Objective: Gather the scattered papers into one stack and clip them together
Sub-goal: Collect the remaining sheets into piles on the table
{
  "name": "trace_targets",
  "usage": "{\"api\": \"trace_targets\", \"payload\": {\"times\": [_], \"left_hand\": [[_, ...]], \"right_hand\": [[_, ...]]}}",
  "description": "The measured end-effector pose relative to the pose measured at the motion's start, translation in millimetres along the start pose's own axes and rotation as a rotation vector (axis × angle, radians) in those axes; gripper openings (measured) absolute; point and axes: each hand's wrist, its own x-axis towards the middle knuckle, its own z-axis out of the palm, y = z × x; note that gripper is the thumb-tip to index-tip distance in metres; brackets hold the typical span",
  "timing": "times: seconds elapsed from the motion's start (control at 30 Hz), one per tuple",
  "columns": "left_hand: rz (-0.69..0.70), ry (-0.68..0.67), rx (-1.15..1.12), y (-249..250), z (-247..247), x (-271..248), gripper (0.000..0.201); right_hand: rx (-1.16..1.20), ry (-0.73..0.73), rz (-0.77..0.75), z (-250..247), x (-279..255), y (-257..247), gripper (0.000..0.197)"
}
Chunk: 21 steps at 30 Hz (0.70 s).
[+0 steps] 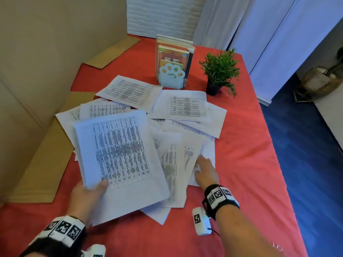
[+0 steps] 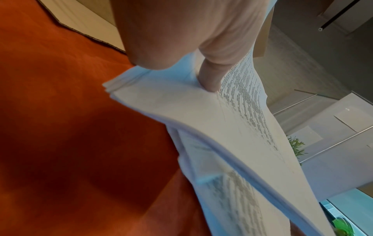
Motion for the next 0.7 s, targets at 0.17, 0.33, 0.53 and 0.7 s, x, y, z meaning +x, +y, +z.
{"api": "trace_targets", "payload": {"times": [0.17, 0.33, 0.53, 0.7], "left_hand": [[-0.011, -0.004, 0.043, -13.9, -0.9, 5.5, 0.022], [-0.02, -0.013, 0.094, -20.4, 0.1, 5.0, 0.023], [0.037, -0.083, 0.134, -6.1, 20.4, -5.5, 0.023], [0.072, -0.18, 0.263, 0.8, 54.4, -16.7, 0.035]], "right_hand": [[0.146, 0.161, 0.104, 5.3, -4.9, -5.2, 0.055], [0.035, -0.052, -0.054, 19.7, -21.0, -19.4, 0.058], [0.479, -0.042, -0.037, 1.7, -39.2, -37.7, 0.05], [0.645, -0.176, 0.038, -2.8, -58.0, -48.5, 0.041]]}}
